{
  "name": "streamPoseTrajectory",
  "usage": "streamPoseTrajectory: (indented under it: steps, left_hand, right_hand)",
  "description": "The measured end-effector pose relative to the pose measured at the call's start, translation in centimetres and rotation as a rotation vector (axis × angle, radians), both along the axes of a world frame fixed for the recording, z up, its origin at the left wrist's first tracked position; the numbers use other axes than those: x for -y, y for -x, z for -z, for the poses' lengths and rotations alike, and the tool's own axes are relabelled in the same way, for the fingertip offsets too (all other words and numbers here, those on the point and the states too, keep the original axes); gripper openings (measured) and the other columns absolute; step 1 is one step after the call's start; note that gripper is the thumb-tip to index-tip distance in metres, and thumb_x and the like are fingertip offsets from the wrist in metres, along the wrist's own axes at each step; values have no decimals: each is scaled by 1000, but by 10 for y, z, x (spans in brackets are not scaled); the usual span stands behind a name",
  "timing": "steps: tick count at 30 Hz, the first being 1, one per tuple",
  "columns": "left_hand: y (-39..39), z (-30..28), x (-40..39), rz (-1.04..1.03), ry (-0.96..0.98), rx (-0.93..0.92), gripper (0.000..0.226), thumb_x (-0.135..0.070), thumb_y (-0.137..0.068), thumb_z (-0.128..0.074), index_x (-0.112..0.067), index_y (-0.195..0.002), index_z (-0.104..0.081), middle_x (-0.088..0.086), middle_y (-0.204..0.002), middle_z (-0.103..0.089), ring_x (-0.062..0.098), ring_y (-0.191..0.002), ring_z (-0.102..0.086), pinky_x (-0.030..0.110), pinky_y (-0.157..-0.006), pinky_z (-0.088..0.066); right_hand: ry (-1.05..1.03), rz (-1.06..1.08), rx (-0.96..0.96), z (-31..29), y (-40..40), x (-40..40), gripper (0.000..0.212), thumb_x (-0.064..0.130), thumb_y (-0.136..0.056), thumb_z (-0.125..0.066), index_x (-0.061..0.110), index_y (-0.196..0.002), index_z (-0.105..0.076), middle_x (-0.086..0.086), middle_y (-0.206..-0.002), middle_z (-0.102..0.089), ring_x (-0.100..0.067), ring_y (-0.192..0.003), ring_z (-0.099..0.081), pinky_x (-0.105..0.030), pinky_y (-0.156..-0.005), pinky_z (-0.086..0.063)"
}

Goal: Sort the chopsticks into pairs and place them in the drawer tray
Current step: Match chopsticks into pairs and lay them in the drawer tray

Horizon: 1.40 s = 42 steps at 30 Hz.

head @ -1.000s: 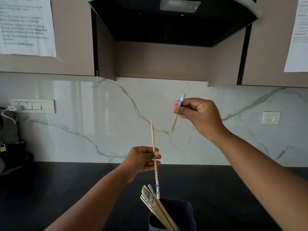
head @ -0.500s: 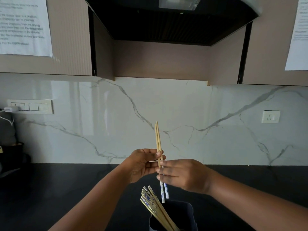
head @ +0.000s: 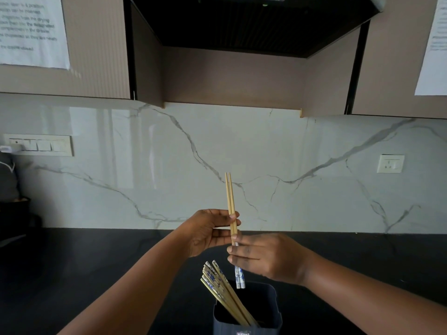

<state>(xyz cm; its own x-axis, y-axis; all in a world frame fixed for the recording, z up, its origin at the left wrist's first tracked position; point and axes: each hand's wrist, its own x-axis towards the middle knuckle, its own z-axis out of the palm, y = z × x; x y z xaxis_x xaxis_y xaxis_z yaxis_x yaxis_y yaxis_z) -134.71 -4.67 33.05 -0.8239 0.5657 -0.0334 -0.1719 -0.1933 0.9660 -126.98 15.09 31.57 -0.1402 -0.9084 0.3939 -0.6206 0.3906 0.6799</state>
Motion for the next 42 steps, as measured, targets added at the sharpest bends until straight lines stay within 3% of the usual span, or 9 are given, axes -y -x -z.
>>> streamPoseTrajectory:
  steps: [5,19,28,30,32,35,38,40,42]
  left_hand:
    - [-2,0,-3,-10,-6,-6,20,-14,-72,-76,-5,-90,-77,14,-96,-75,28,-85,-73,33,-68,-59]
    - [-13,-1,-9,4,22,-8,40,-17,-68,-79,1,-103,-71,13,-96,-75,26,-85,-72,33,-69,-59]
    - [-21,0,-12,22,68,13,23,-11,-83,-71,-1,-103,-70,16,-97,-75,23,-83,-73,31,-66,-58]
    - [-23,0,-13,7,67,14,22,-11,-84,-70,0,-103,-70,15,-96,-75,22,-81,-73,30,-65,-58]
    - [-25,-1,-13,-20,65,12,24,-11,-83,-71,0,-104,-69,14,-94,-75,21,-77,-73,29,-62,-58]
    - [-26,0,-11,-68,85,-19,26,-13,-83,-71,2,-104,-68,14,-92,-75,20,-75,-73,28,-61,-58]
    - [-26,2,-11,-116,99,-49,25,-13,-84,-71,4,-102,-68,16,-89,-75,23,-76,-73,29,-64,-58]
    - [-27,5,-13,-139,103,-60,24,-13,-83,-73,4,-100,-68,15,-88,-75,25,-77,-73,32,-65,-59]
    - [-28,9,-16,-153,134,-90,21,-15,-82,-75,1,-94,-70,16,-88,-75,26,-77,-74,32,-66,-60]
  right_hand:
    - [18,43,33,6,-9,-7,22,10,-91,-65,14,-111,-73,-3,-119,-70,-20,-118,-61,-29,-92,-54]
    - [59,105,115,16,-17,-9,28,8,-87,-70,14,-114,-72,-3,-121,-69,-21,-120,-60,-32,-86,-57]
    - [64,83,109,13,-26,-9,26,8,-84,-73,15,-110,-74,-2,-117,-71,-21,-115,-63,-30,-88,-57]
    - [58,106,98,12,-28,-8,26,7,-86,-70,15,-110,-74,-2,-118,-71,-21,-116,-63,-28,-89,-56]
    - [71,138,97,10,-32,-5,29,5,-91,-56,14,-113,-72,-4,-120,-70,-22,-118,-61,-29,-89,-56]
    - [298,169,272,10,-36,3,42,-8,-85,-52,9,-119,-68,-11,-127,-65,-25,-120,-59,-30,-98,-48]
    - [901,255,629,9,-36,15,40,0,-89,-62,16,-125,-62,0,-127,-60,-12,-117,-59,-12,-93,-46]
    - [1279,421,981,7,-33,25,51,17,-88,-69,24,-134,-48,7,-118,-61,-12,-108,-63,-17,-86,-49]
    - [1572,486,1385,8,-28,33,63,15,-83,-74,22,-135,-39,-3,-106,-67,-18,-95,-68,-27,-77,-56]
